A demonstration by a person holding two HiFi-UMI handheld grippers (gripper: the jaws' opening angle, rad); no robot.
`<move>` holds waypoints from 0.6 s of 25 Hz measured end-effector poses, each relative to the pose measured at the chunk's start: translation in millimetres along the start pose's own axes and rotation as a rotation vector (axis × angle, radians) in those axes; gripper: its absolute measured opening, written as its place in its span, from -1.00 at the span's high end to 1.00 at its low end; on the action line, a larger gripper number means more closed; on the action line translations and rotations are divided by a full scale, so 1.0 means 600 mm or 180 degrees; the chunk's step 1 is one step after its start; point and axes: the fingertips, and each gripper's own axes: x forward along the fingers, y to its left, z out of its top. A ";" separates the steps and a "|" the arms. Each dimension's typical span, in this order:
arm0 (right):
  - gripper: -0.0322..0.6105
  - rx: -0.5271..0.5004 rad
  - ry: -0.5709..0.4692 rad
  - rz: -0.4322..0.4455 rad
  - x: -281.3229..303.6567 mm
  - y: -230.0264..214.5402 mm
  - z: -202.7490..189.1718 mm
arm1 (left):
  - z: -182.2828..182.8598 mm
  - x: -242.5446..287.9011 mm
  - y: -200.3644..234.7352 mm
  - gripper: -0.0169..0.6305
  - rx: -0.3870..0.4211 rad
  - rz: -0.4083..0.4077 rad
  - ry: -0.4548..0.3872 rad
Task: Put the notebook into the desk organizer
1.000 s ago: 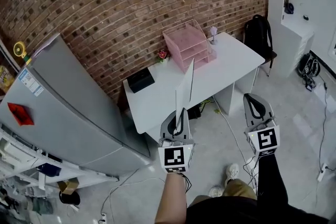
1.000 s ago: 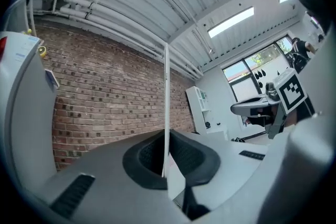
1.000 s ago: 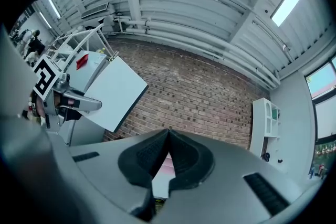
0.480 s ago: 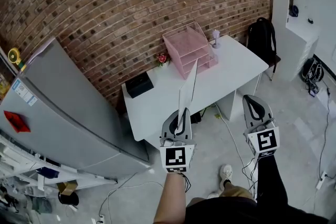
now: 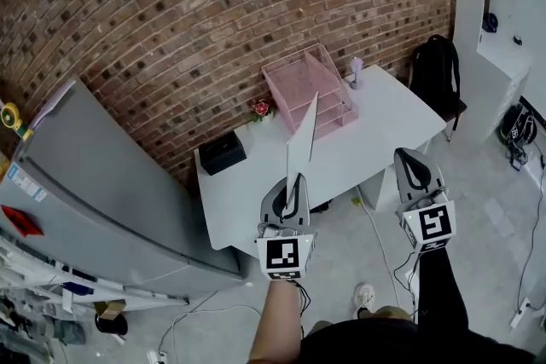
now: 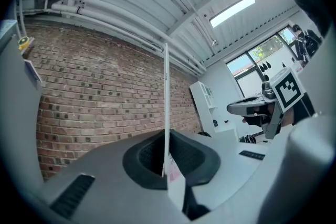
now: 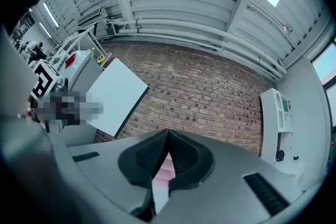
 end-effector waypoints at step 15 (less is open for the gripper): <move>0.84 0.0109 -0.0107 0.0274 0.104 -0.104 -0.065 | -0.024 0.148 -0.023 0.89 -0.0066 0.0281 0.0043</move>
